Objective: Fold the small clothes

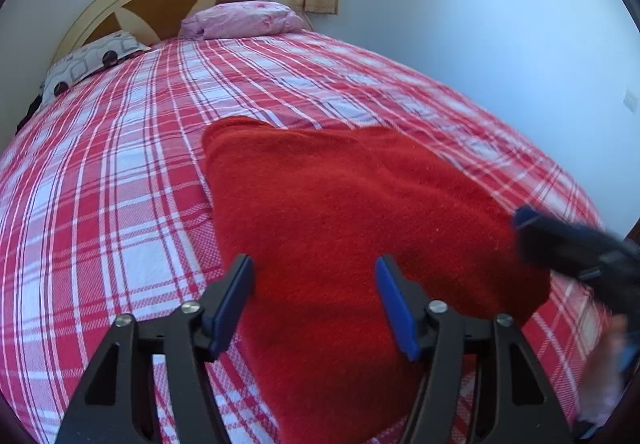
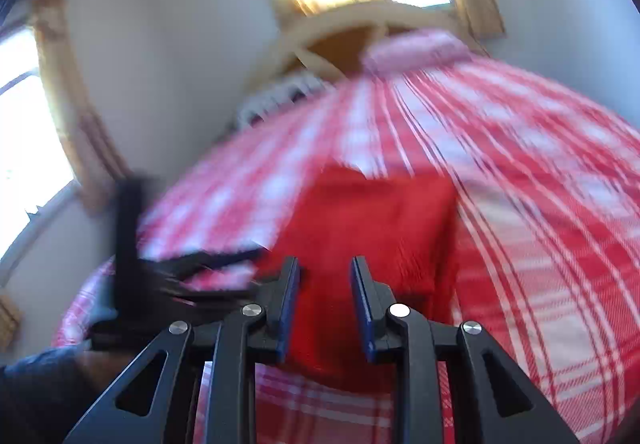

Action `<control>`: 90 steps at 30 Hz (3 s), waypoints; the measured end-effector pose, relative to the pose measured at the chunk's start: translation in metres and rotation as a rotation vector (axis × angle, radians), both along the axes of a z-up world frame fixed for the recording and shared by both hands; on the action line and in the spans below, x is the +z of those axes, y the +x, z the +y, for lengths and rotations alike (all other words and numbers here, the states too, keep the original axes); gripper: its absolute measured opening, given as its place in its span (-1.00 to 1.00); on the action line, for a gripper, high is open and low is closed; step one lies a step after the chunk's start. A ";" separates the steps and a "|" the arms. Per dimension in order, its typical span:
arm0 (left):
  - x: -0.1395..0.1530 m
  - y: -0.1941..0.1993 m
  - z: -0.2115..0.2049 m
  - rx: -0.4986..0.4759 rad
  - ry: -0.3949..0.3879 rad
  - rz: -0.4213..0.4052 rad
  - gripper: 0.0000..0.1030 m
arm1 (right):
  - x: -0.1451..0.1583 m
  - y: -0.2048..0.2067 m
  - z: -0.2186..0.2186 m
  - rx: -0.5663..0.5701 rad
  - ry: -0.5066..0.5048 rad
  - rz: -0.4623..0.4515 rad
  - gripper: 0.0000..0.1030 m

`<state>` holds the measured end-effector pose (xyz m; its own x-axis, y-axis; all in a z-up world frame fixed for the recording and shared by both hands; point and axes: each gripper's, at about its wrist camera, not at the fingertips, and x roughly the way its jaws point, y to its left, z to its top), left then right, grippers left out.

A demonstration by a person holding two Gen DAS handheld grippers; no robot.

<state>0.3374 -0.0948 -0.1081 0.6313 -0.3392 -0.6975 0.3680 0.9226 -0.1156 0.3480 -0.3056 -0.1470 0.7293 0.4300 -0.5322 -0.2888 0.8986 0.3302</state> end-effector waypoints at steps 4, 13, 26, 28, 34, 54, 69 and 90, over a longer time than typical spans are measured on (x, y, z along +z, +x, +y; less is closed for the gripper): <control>-0.004 -0.013 0.019 0.046 -0.025 -0.032 0.73 | -0.036 0.011 -0.009 -0.023 -0.057 0.114 -0.53; -0.025 -0.018 0.021 0.093 0.017 -0.057 0.96 | -0.044 -0.001 -0.002 0.004 -0.117 0.128 -0.52; -0.029 -0.020 0.027 0.108 -0.018 -0.055 0.99 | 0.031 0.032 0.013 0.018 -0.104 -0.023 -0.47; -0.029 -0.020 0.028 0.110 -0.022 -0.056 0.99 | 0.032 0.052 0.020 0.023 -0.124 0.010 -0.46; -0.030 -0.019 0.030 0.110 -0.040 -0.047 1.00 | -0.019 0.107 0.032 -0.017 -0.286 0.262 -0.46; -0.028 -0.021 0.037 0.098 -0.116 -0.049 1.00 | -0.036 0.167 -0.045 -0.137 -0.050 0.375 -0.33; -0.033 -0.016 0.034 0.088 -0.107 -0.009 1.00 | -0.017 0.136 -0.053 -0.247 -0.103 0.245 -0.51; -0.031 -0.019 0.034 0.101 -0.098 -0.013 1.00 | -0.022 0.047 -0.001 0.071 -0.196 0.096 -0.21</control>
<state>0.3184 -0.0603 -0.1396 0.6745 -0.3398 -0.6554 0.2761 0.9395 -0.2030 0.3948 -0.3067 -0.1694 0.6427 0.3603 -0.6761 -0.3297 0.9267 0.1805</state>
